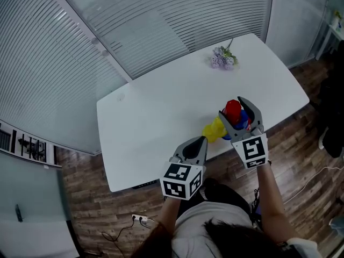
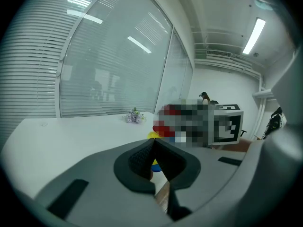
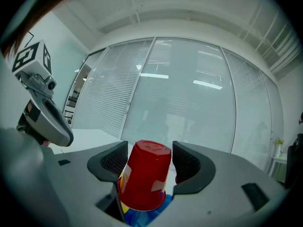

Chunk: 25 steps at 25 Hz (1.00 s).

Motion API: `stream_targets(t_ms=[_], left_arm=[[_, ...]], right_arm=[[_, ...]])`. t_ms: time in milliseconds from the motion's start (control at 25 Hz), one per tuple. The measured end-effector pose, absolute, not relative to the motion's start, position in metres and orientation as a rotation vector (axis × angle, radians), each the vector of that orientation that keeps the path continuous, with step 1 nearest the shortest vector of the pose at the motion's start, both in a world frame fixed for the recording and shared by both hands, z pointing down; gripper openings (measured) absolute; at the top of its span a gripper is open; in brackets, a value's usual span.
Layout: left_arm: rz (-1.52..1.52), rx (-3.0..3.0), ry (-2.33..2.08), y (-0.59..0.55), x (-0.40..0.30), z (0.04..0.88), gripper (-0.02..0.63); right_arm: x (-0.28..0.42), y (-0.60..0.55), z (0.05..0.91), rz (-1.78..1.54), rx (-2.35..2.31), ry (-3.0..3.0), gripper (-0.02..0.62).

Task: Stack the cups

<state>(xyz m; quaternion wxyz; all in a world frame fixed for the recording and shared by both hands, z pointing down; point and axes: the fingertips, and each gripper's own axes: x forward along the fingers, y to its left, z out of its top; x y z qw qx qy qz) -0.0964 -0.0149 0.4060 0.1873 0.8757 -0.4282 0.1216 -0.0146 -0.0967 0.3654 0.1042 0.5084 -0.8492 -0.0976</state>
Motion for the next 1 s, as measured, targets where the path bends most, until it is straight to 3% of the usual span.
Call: stream_targets(t_ms=[1000], left_arm=[[0.311, 2.479, -1.325, -0.015, -0.112, 0.391, 0.018]], right_arm=[[0.007, -0.072, 0.33, -0.315, 1.657, -2.563, 0.316]])
